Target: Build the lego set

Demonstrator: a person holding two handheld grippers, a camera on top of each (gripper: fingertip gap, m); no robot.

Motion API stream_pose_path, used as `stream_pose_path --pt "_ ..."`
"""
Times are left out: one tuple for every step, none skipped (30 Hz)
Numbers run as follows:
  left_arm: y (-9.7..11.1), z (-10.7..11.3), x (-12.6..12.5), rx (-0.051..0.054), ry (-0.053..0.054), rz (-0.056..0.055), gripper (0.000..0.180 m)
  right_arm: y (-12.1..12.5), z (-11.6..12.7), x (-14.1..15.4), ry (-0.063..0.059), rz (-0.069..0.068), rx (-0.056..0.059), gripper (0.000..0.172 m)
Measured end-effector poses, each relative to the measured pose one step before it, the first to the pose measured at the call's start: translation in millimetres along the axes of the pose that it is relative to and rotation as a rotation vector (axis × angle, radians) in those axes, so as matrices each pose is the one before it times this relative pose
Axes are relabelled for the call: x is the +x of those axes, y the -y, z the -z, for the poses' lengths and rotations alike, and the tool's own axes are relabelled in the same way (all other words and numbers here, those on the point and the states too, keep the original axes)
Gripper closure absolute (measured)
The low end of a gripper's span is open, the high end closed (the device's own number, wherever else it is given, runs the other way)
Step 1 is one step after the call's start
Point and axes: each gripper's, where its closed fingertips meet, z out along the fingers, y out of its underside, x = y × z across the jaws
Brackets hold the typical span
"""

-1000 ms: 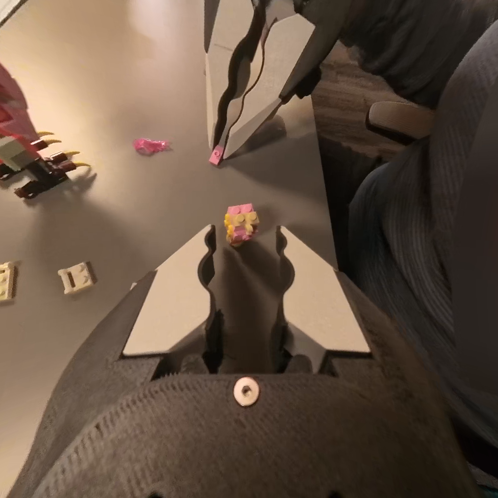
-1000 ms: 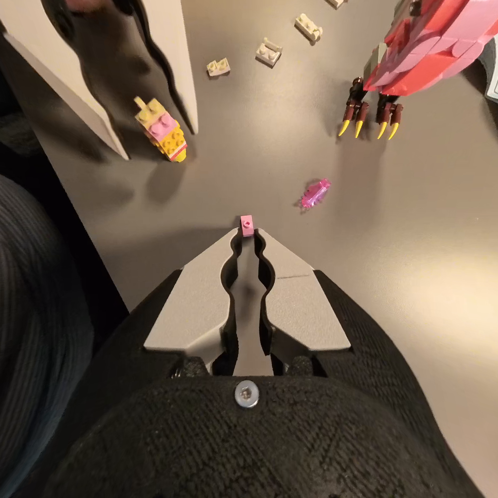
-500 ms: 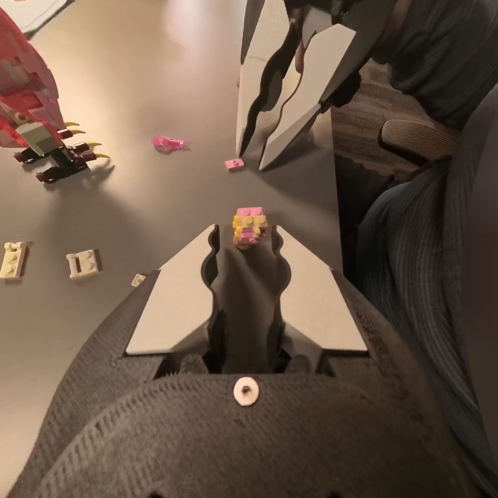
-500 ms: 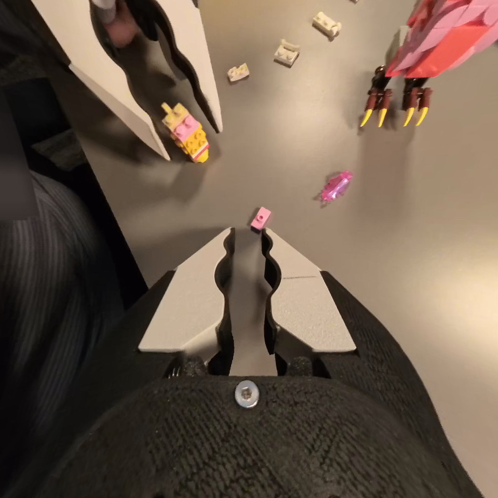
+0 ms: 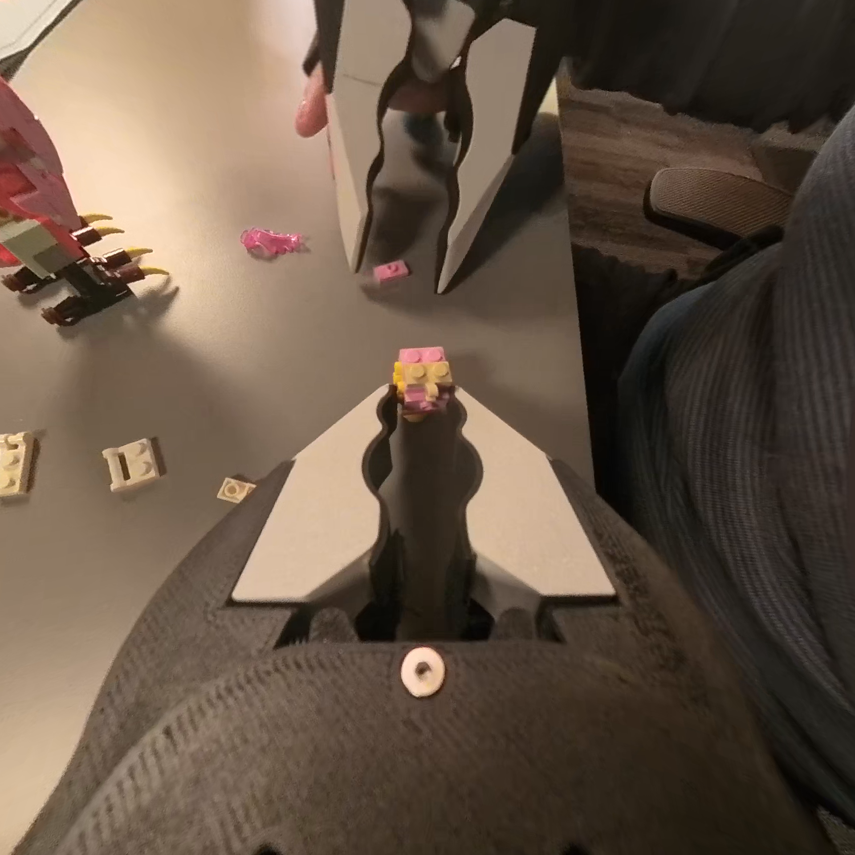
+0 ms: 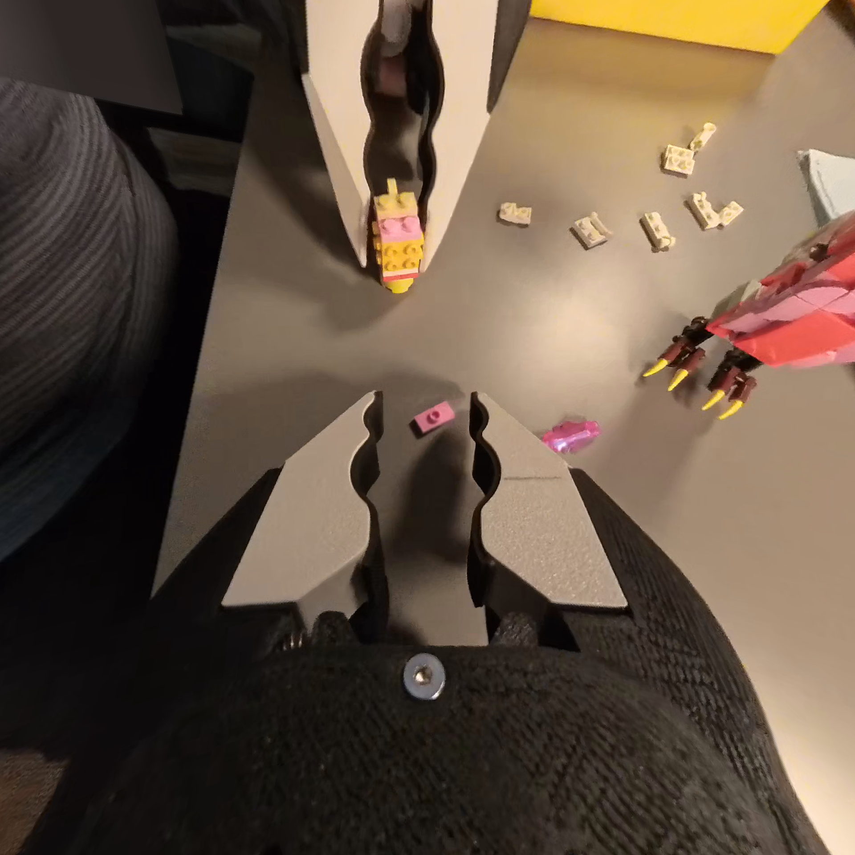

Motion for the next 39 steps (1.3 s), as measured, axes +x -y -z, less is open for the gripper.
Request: stream_pose_path --pt "-0.08 -0.03 0.31 -0.0003 -0.0036 0.0007 0.161 0.11 -0.95 -0.01 0.0281 -0.0109 0.0031 0.134" --pt "0.0 0.07 0.25 -0.0002 -0.0037 0.0014 0.161 -0.08 -0.45 -0.44 0.0251 -0.0095 -0.0019 0.134" --pt "0.0 -0.04 0.07 0.0001 -0.0028 0.0019 0.161 -0.51 -0.15 -0.83 0.0183 -0.0014 -0.0034 0.135" --pt "0.0 0.07 0.14 -0.0002 -0.003 0.001 0.161 -0.73 0.28 -1.42 0.0178 -0.0019 -0.0041 0.139" --pt "-0.01 0.0 0.1 -0.0004 -0.0022 -0.0016 0.161 -0.96 0.7 -1.3 0.0153 -0.0068 -0.003 0.142" --pt "-0.13 0.02 0.1 -0.001 -0.0022 -0.0049 0.161 -0.83 1.06 -0.48 0.0074 -0.0053 0.0006 0.143" --pt "-0.05 -0.01 0.09 -0.0014 -0.0023 -0.008 0.161 -0.9 1.09 0.16 0.0012 -0.0017 0.0031 0.145" --pt "-0.21 -0.01 0.1 -0.0017 -0.0026 -0.0096 0.161 -0.69 1.04 0.48 -0.0004 -0.0032 0.0019 0.146" --pt "-0.07 -0.07 0.04 -0.0015 -0.0035 -0.0064 0.161 -0.55 0.73 0.37 0.0007 -0.0037 0.0004 0.147" --pt "-0.11 0.08 0.11 -0.001 -0.0043 -0.0039 0.161 -0.41 0.53 0.07 0.0019 -0.0013 0.0001 0.147" --pt "-0.02 0.1 -0.04 -0.0007 -0.0051 -0.0013 0.161 -0.27 0.35 0.03 0.0024 -0.001 0.0002 0.148" --pt "-0.04 0.16 0.03 -0.0005 -0.0051 0.0005 0.161 -0.34 0.48 0.28 0.002 -0.0031 0.0005 0.148" --pt "0.05 0.07 -0.06 -0.0002 -0.0038 0.0009 0.161 -0.26 0.4 0.47 0.0 -0.005 0.0007 0.15" --pt "-0.06 0.0 0.02 0.0 -0.0022 0.0011 0.161 -0.25 0.36 0.84 -0.0024 -0.0052 0.0003 0.152" --pt "0.13 0.07 -0.1 0.0002 -0.0006 0.0005 0.161 -0.18 0.03 0.99 -0.0052 -0.0039 -0.0005 0.157" --pt "-0.04 0.03 -0.11 0.0003 0.0013 -0.0016 0.161 -0.06 0.02 0.75 -0.004 -0.0024 -0.0006 0.157" --pt "0.18 0.01 -0.19 0.0004 0.0036 -0.0043 0.161 0.06 -0.02 0.19 -0.0001 -0.0041 -0.0012 0.158" --pt "0.2 -0.19 -0.35 0.0 0.0075 -0.008 0.161 0.18 -0.04 0.29 0.0 -0.0068 -0.0048 0.158" --pt "0.52 -0.28 -1.27 0.001 0.017 -0.0147 0.161 1.42 -0.15 1.23 -0.0078 -0.0055 -0.005 0.158" --pt "1.31 -0.32 -0.37 0.005 0.0153 -0.0229 0.161 6.24 0.37 0.18 -0.0063 0.001 0.0165 0.158" --pt "2.31 -0.43 0.52 0.0101 0.0099 -0.0224 0.161 12.95 1.53 -2.39 0.0051 0.0051 0.0482 0.158" --pt "2.66 -0.51 -0.27 0.0117 0.0132 -0.0161 0.161 16.24 1.85 -3.98 0.0124 0.0063 0.0564 0.158" --pt "2.04 -0.87 -0.83 0.0066 0.0153 -0.011 0.161 14.78 1.18 -3.94 0.0097 0.0125 0.0383 0.158" --pt "1.85 -1.09 -0.34 0.0052 0.0115 -0.0069 0.161 10.57 0.03 -2.57 0.0006 0.0235 0.0102 0.158" --pt "2.3 -1.16 1.0 0.0082 0.0015 -0.0039 0.161 5.96 -0.81 -1.07 -0.0071 0.0297 -0.0163 0.158" --pt "2.52 -1.08 1.78 0.0086 -0.0042 -0.001 0.161 2.41 -1.53 -0.63 -0.0062 0.0282 -0.0313 0.158" --pt "1.91 -0.97 0.96 0.0069 -0.001 0.0001 0.161 1.27 -1.81 -1.0 -0.0016 0.0224 -0.0309 0.158" --pt "1.31 -0.7 0.43 0.0038 0.0014 -0.0001 0.161 1.25 -1.92 -1.6 0.0052 0.0163 -0.0233 0.158" --pt "0.89 -0.45 0.15 0.0037 0.0002 0.0001 0.161 1.23 -1.68 -2.07 0.009 0.0121 -0.0175 0.158" --pt "1.1 -0.01 -0.09 0.0052 0.0013 0.0019 0.161 0.84 -1.5 -1.65 0.0071 0.0098 -0.0155 0.158" --pt "1.47 0.3 -0.18 0.0088 0.0014 0.0017 0.161 -0.08 -1.14 -1.26 0.0056 0.0086 -0.0178 0.158" --pt "1.71 0.51 0.06 0.0114 -0.001 0.0014 0.161 -0.73 -1.08 -0.41 0.0016 0.0081 -0.0194 0.158" --pt "1.59 0.64 0.26 0.0096 -0.0026 0.0024 0.161 -0.59 -0.85 0.34 -0.0025 0.0078 -0.0158 0.158" --pt "1.14 0.34 0.17 0.0067 -0.0017 0.0016 0.161 0.11 -0.66 0.37 -0.0017 0.0059 -0.01 0.158" --pt "0.75 0.24 0.21 0.0044 -0.001 -0.0009 0.161 0.41 -0.6 0.25 0.0015 0.0021 -0.0063 0.158" --pt "0.33 0.05 -0.17 0.0013 0.002 -0.0028 0.161 0.55 -0.53 -0.02 0.0051 -0.0013 -0.0046 0.158" --pt "0.22 0.05 -0.11 0.0002 0.0029 -0.004 0.161 0.39 -0.39 -0.09 0.0066 -0.003 -0.0048 0.158" --pt "0.01 0.0 0.12 0.0001 0.0011 -0.0025 0.161 0.15 -0.17 0.06 0.0056 -0.0024 -0.0055 0.158" --pt "0.47 0.04 0.22 0.0026 -0.0002 -0.0011 0.161 0.34 -0.2 0.08 0.0033 0.0004 -0.0043 0.158"
